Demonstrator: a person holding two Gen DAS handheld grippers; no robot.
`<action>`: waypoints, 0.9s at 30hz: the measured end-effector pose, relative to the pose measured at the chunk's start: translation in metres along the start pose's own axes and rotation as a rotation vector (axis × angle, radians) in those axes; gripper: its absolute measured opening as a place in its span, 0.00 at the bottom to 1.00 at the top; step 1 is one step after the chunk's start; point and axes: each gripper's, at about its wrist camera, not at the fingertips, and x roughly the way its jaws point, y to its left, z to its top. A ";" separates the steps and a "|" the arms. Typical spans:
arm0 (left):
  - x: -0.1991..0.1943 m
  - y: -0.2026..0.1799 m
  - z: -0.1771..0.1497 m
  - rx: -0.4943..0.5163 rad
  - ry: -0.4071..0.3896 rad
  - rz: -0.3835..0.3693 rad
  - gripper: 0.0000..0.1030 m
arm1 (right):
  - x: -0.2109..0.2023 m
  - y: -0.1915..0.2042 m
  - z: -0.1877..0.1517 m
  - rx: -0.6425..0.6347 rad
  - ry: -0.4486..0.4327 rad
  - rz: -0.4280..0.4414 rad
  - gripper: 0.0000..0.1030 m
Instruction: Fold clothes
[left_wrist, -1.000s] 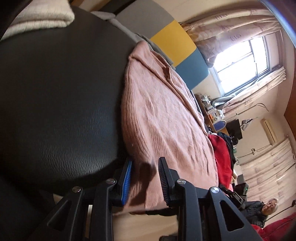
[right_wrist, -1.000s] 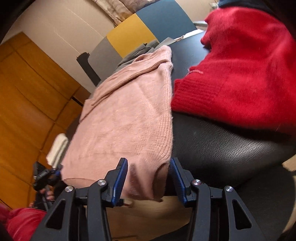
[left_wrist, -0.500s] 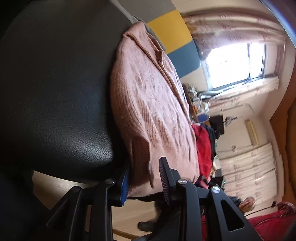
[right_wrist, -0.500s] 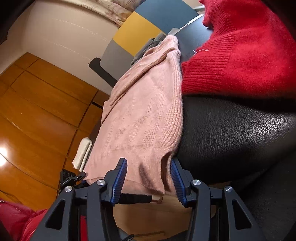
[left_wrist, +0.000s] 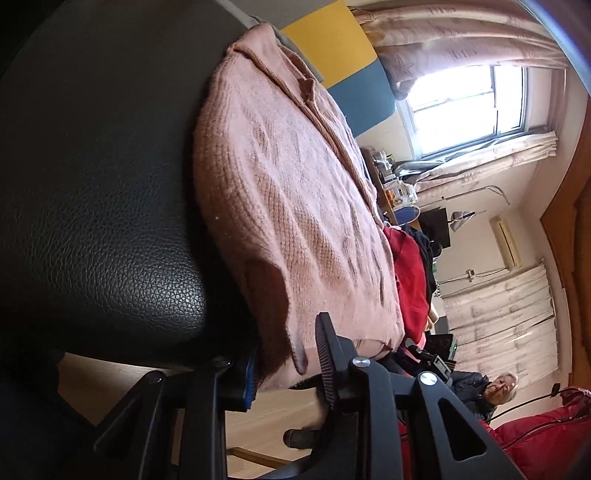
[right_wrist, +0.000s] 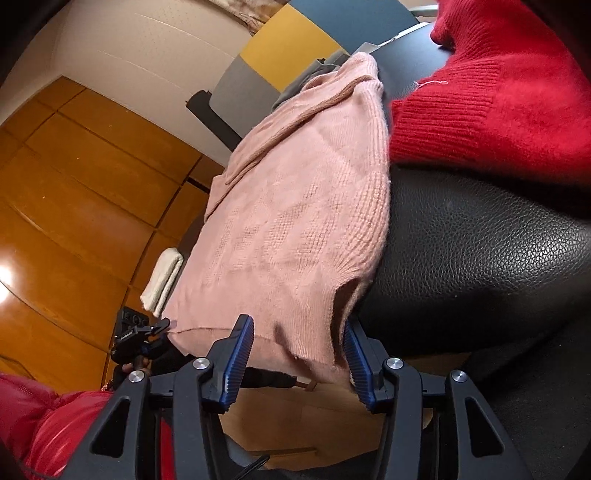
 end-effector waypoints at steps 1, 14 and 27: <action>-0.001 0.002 -0.001 -0.006 0.000 -0.007 0.26 | 0.003 0.002 -0.001 0.002 0.019 0.005 0.50; -0.013 0.004 -0.007 -0.021 -0.024 0.009 0.07 | 0.007 -0.002 -0.007 0.122 -0.043 0.058 0.07; -0.069 -0.038 -0.037 0.053 -0.108 -0.124 0.07 | -0.027 0.038 -0.006 0.068 -0.098 0.241 0.03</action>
